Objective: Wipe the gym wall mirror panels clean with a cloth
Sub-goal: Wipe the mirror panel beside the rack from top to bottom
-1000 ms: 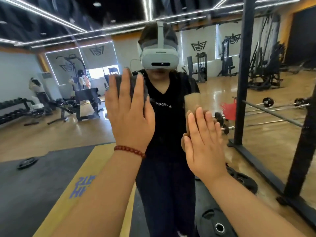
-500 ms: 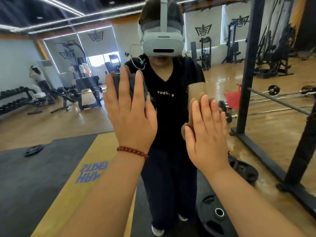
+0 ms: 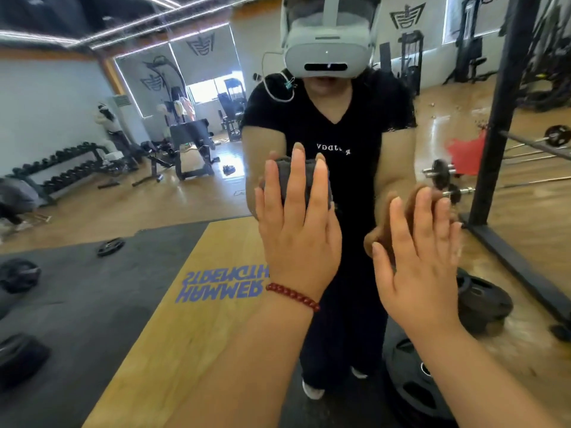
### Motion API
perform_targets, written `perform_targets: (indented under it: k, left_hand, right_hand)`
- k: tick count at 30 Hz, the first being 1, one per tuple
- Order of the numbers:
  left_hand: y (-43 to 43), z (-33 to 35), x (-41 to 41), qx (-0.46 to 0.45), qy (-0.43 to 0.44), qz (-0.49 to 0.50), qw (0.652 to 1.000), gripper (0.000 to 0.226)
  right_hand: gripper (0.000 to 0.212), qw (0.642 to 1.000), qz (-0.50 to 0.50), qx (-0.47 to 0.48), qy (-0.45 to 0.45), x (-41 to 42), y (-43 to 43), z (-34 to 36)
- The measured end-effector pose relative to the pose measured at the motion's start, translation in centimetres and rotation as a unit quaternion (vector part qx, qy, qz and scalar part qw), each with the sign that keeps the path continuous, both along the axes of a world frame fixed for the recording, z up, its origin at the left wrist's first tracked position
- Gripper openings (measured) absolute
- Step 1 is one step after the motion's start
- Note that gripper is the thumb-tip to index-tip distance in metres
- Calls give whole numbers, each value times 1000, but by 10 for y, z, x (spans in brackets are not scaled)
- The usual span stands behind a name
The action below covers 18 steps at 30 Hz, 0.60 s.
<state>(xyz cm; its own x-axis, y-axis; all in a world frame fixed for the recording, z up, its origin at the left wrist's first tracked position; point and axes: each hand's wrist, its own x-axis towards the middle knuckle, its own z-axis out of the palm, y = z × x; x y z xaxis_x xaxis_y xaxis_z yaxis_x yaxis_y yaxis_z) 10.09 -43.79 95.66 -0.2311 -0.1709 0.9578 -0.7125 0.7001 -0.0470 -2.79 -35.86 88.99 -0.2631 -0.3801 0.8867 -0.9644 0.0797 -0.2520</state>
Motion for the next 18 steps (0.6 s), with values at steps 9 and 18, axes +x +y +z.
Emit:
perform_targets:
  k: [9, 18]
  left_hand:
    - [1, -82, 13, -48, -182, 21, 982, 62]
    - [-1, -87, 3, -41, -130, 2, 991, 65]
  right_hand:
    - [72, 999, 1, 33, 14, 3, -2, -28]
    - [72, 999, -4, 30, 14, 6, 0, -48]
